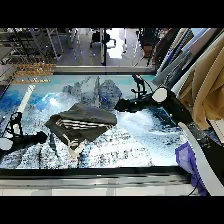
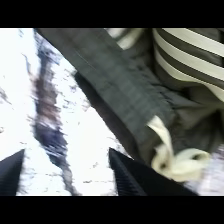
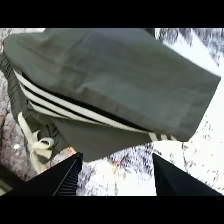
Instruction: Fold the clothes and pants, and hang the long-sleeved shirts on hangers.
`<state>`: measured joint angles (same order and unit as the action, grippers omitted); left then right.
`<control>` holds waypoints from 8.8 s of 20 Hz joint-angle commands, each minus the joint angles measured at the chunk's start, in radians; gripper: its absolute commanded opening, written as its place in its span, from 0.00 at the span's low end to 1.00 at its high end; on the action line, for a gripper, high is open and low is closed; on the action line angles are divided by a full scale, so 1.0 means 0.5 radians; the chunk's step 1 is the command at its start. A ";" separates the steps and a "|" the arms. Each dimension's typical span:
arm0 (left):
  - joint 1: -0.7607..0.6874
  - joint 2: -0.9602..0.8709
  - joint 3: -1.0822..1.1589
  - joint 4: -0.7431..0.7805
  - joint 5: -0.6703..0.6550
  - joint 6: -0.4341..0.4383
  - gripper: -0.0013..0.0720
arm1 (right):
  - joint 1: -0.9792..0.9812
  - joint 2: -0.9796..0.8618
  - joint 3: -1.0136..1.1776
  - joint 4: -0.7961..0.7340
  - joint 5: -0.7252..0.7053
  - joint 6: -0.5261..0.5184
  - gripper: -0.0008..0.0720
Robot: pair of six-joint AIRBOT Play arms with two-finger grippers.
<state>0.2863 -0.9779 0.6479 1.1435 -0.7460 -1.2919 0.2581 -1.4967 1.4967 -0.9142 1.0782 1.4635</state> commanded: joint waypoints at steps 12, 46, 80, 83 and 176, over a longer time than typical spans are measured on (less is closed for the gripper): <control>0.290 -0.891 0.469 -1.302 -0.282 0.349 0.91 | -0.130 -0.220 -0.435 0.340 -0.316 -0.196 0.74; 0.162 -1.189 0.567 -1.962 0.005 0.580 0.04 | -0.005 -0.532 -0.433 0.473 -0.403 -0.488 0.70; 0.598 -0.673 1.480 -3.236 -1.893 0.441 0.04 | -0.662 1.052 0.288 0.353 0.444 -0.538 0.03; 0.642 -0.582 1.480 -3.027 -1.962 0.434 0.04 | -0.716 1.144 0.446 0.357 0.435 -0.526 0.03; -0.096 -1.359 1.187 -0.685 -0.788 0.294 0.88 | -0.762 0.396 -1.515 0.303 0.057 -0.884 0.89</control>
<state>0.2436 -1.6512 1.2404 0.8368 -1.1465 -1.1492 -0.1669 -1.3125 0.7975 -0.8093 1.2327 1.0878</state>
